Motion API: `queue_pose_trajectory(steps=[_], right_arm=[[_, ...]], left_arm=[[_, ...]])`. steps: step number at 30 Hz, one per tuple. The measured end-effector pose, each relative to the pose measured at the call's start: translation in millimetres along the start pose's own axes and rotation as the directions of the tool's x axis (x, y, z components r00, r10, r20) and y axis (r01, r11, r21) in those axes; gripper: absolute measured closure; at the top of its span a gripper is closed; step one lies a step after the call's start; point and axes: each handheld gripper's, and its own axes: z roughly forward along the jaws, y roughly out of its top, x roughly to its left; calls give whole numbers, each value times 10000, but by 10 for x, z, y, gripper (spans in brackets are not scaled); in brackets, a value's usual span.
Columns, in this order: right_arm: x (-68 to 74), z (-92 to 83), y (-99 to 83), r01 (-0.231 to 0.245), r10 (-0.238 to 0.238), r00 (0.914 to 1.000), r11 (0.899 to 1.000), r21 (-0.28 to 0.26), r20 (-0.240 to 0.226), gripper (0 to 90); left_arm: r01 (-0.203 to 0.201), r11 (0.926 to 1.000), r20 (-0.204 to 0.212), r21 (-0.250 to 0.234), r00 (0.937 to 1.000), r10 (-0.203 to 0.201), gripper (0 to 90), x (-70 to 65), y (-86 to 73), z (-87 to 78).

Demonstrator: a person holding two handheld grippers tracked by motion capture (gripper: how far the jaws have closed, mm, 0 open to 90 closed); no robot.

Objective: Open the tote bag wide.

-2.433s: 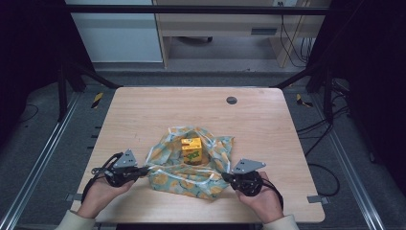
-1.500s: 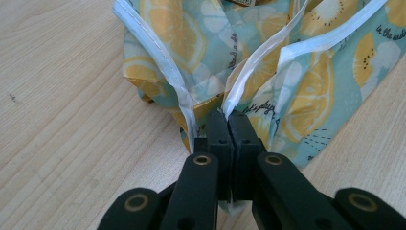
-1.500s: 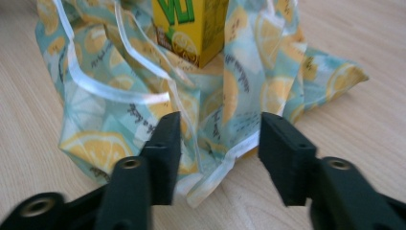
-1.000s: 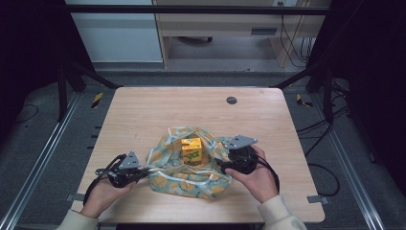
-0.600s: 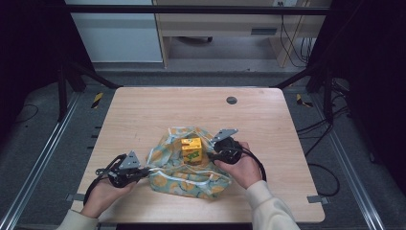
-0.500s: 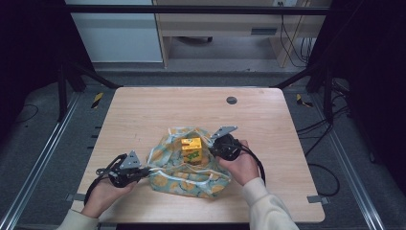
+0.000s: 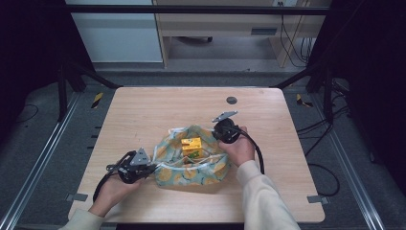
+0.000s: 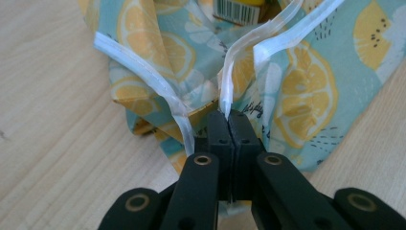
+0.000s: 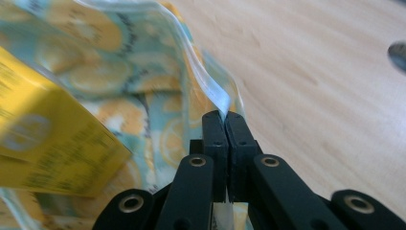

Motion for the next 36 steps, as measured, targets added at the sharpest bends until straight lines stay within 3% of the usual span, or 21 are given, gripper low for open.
queue_pose_trajectory(steps=[9, 11, 16, 17, 21, 23, 31, 36], right_arm=[[-125, 146, -126, -468, 479, 9987, 9976, 506, -198, 873], [-138, 159, -127, -605, 620, 9975, 9973, 428, -353, 838], [-134, 55, -87, -808, 805, 9965, 9967, -95, -225, 611], [-134, 55, -87, -808, 805, 9965, 9967, -95, -225, 611], [-91, -157, -28, -761, 765, 9971, 9942, -765, 32, 424], [-64, -260, -10, -605, 615, 9981, 9949, -813, 102, 368], [42, -769, -29, -437, 457, 9989, 9856, -1635, 88, 275], [186, -993, -193, -151, 144, 9999, 9816, -1904, -49, 249]], left_arm=[[-73, 9995, 319, 313, 9995, 63, 894, -34, -18, 42], [-183, 9991, 346, 379, 9993, 170, 893, -63, -23, 50], [-184, 9996, 386, 213, 9991, 176, 883, -102, -30, 23], [-184, 9996, 386, 213, 9991, 176, 882, -102, -30, 23], [-193, 9997, 499, 132, 9986, 187, 869, -132, -24, 10], [-151, 9999, 306, -60, 9994, 153, 827, -139, -23, -17], [237, 9947, -496, -998, 9984, -287, 573, -100, 28, -218], [161, 9872, -836, -1587, 9961, -297, 470, -90, 139, -415]])
